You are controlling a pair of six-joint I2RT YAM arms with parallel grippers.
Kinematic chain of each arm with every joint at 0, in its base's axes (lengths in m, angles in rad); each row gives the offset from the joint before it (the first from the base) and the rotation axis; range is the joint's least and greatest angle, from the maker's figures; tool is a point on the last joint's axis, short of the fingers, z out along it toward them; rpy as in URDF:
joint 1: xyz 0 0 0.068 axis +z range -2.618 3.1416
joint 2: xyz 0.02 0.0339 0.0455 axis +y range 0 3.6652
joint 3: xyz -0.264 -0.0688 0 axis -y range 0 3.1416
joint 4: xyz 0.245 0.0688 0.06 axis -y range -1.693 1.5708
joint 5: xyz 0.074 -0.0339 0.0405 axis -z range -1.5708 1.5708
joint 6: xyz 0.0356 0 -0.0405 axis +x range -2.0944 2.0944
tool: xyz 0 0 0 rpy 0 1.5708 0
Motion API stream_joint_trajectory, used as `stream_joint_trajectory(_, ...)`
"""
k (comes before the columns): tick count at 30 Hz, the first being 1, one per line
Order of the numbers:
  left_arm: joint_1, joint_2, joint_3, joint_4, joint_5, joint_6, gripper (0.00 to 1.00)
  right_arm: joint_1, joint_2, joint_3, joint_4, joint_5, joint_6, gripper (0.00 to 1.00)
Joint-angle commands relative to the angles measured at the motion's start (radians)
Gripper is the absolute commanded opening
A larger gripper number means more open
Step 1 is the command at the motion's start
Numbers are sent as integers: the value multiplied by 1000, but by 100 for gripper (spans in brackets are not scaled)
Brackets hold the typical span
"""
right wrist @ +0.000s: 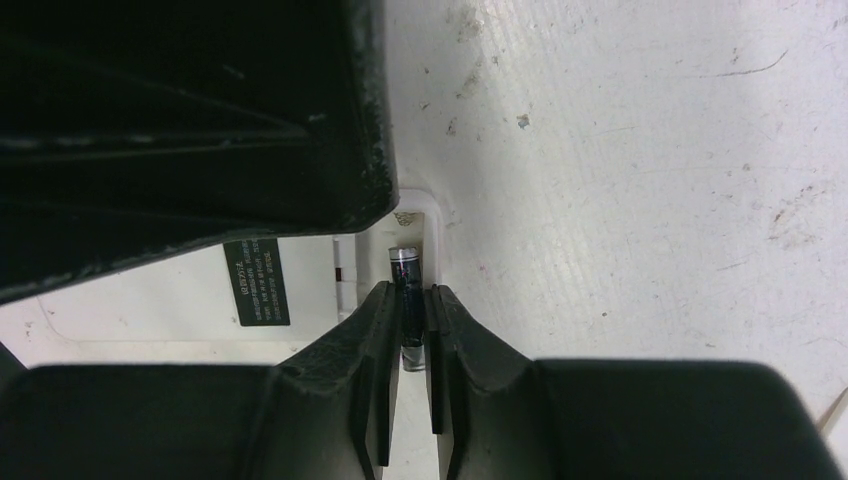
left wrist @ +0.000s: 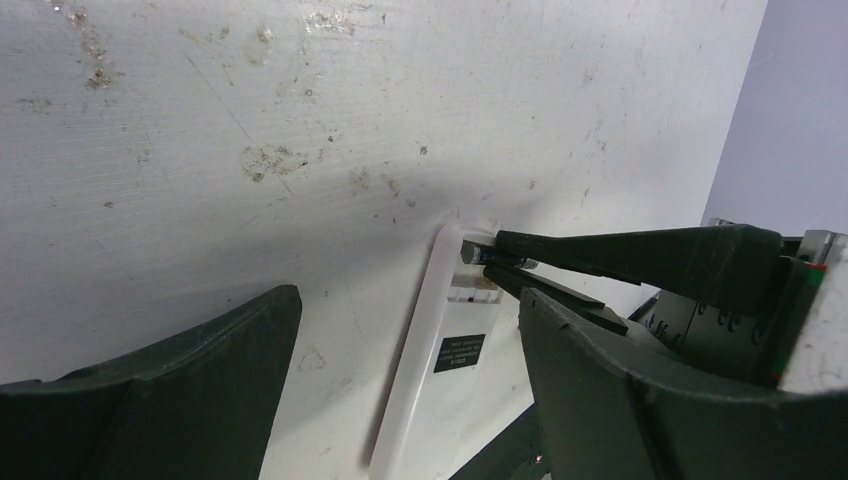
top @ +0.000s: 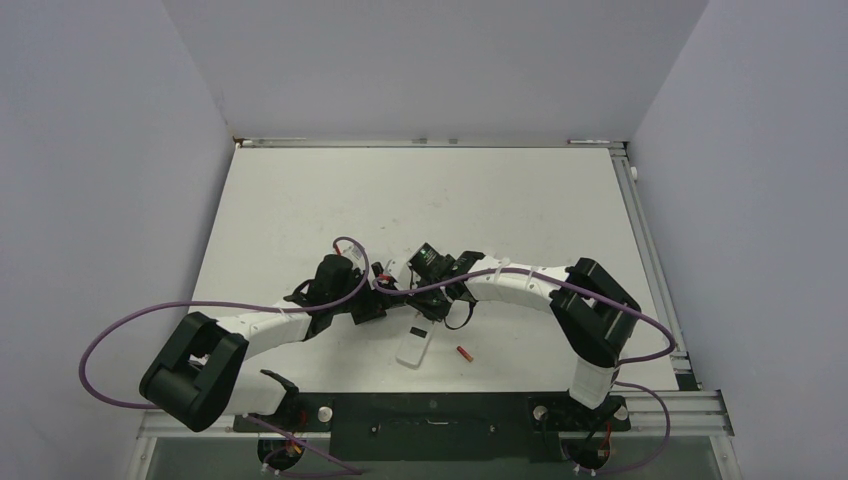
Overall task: Load the batteries into the remote control
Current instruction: Load the battery into the remote control.
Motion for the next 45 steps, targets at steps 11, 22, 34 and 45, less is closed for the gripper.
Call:
stream_joint_trajectory(11,2,33,-28,-26,-9,12,79,4,-6,38,42,-6,8,27)
stream_joint_trajectory(22,0,49,-27,-7,-6,13,79,6,-104,25,69,55,75,30)
stream_joint_trajectory(34,-35,122,10,36,23,5,73,2,-357,-151,163,206,427,30)
stream_joint_trajectory(45,-103,174,27,69,12,-29,68,-5,-441,-326,259,280,724,34)
